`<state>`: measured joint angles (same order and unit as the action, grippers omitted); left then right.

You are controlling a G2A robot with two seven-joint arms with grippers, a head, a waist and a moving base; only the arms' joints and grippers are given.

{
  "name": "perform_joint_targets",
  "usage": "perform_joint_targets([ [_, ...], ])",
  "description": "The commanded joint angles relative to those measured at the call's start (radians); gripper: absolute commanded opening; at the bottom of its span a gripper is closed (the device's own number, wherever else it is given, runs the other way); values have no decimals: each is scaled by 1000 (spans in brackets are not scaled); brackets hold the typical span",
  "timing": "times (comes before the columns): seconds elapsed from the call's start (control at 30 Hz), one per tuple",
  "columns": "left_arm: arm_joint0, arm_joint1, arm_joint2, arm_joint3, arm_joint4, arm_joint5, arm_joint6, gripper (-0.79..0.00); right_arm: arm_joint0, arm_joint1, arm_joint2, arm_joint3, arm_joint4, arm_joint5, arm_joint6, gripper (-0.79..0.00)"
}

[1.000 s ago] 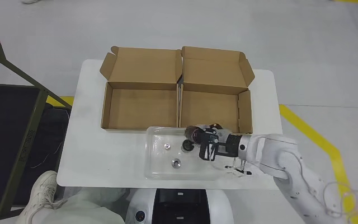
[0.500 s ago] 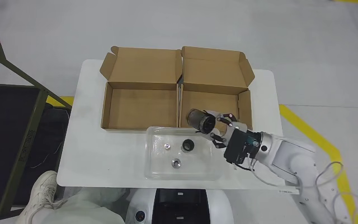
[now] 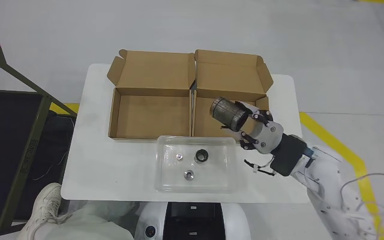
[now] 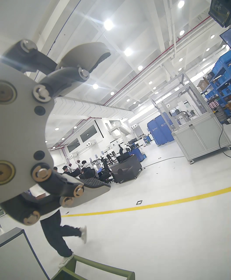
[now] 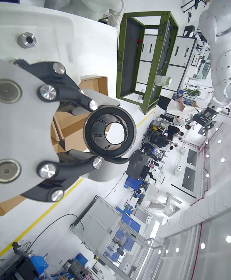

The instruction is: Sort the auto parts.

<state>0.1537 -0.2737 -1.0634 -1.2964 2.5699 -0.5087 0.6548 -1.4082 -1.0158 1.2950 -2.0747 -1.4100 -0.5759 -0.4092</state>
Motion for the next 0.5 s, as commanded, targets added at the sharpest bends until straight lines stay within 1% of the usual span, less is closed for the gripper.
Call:
perform_joint_targets([
  [0.0, 0, 0, 0, 0, 0, 0, 0, 0, 0, -1, 1, 6, -5, 2, -20, -785],
  [0.17, 0, 0, 0, 0, 0, 0, 0, 0, 4, -3, 0, 16, -9, 5, -46, -785],
  [0.47, 0, 0, 0, 0, 0, 0, 0, 0, 22, -7, -2, 34, -2, -8, -49, -785],
])
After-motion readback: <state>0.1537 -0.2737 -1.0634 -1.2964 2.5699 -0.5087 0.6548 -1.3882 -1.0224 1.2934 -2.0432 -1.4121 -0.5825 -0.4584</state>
